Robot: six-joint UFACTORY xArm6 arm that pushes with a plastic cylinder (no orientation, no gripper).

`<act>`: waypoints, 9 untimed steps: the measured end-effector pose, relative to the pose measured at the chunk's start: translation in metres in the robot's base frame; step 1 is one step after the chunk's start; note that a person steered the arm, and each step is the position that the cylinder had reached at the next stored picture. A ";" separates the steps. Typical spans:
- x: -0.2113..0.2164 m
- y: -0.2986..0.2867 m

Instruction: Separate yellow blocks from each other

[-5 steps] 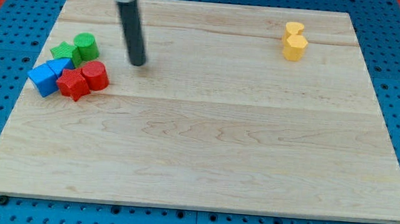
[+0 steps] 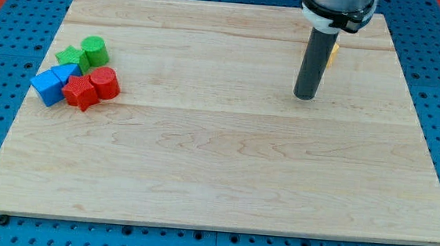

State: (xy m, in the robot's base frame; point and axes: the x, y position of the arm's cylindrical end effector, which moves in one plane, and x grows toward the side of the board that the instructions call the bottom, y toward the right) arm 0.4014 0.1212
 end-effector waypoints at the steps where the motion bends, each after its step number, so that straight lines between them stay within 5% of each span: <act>1: 0.000 0.004; 2: 0.000 0.057; 4: -0.070 0.108; 7: -0.073 0.054; 9: -0.083 0.074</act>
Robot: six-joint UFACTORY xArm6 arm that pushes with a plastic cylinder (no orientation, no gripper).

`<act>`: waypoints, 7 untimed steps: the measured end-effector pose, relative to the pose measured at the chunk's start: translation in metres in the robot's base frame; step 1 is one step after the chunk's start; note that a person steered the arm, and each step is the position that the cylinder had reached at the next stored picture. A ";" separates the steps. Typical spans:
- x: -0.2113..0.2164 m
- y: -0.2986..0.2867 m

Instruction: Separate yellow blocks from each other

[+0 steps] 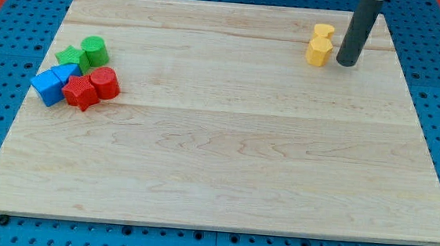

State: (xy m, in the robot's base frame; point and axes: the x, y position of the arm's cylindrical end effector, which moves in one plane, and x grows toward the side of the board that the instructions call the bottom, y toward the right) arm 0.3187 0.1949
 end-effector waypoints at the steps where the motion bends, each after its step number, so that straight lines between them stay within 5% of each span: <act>1: -0.042 -0.009; 3: -0.008 -0.105; 6: 0.029 -0.030; 7: 0.047 -0.052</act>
